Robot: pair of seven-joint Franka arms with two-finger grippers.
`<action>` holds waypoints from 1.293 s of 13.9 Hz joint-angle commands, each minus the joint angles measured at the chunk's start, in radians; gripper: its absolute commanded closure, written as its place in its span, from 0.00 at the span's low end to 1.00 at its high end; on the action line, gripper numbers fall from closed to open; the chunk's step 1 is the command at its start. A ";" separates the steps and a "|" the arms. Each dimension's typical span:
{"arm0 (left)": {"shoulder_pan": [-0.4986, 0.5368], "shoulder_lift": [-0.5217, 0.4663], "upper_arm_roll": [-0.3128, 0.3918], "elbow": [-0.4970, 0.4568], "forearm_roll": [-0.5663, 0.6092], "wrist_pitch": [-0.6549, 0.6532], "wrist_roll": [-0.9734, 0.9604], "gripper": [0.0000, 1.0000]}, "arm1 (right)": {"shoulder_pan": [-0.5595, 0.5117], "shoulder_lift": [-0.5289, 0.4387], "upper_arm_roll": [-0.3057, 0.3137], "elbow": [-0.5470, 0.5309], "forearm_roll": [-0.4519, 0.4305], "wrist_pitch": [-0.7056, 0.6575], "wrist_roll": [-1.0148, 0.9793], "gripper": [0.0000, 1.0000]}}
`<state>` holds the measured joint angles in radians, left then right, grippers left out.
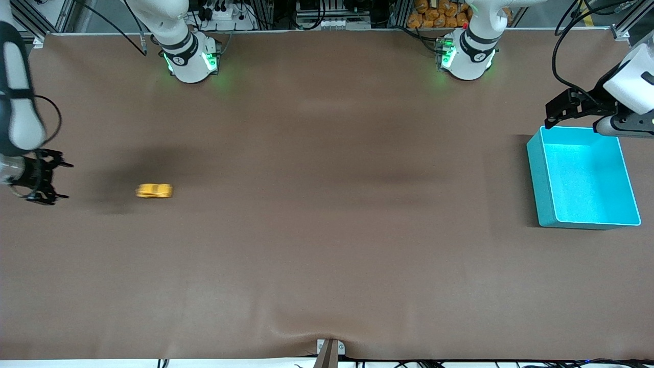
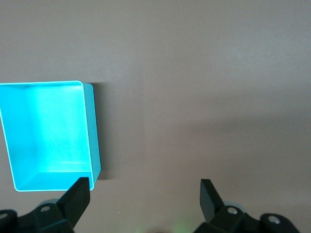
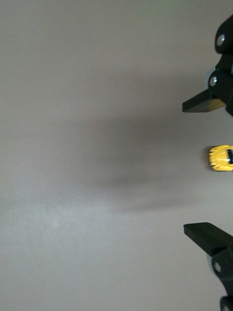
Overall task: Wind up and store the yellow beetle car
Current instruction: 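Open the right gripper to release the car and withdraw it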
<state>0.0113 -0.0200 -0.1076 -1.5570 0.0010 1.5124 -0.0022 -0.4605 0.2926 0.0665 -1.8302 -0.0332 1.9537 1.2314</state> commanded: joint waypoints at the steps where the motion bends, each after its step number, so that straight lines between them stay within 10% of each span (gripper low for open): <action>1: 0.010 -0.011 -0.004 -0.002 -0.016 0.006 0.018 0.00 | -0.001 0.008 -0.001 0.103 0.053 -0.122 -0.009 0.00; 18: 0.010 -0.011 -0.004 -0.002 -0.016 0.006 0.018 0.00 | 0.304 -0.035 0.015 0.325 -0.001 -0.351 -0.622 0.00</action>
<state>0.0113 -0.0200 -0.1074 -1.5567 0.0010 1.5125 -0.0022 -0.1779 0.2620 0.0859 -1.5520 -0.0297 1.6410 0.7377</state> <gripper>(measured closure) 0.000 0.000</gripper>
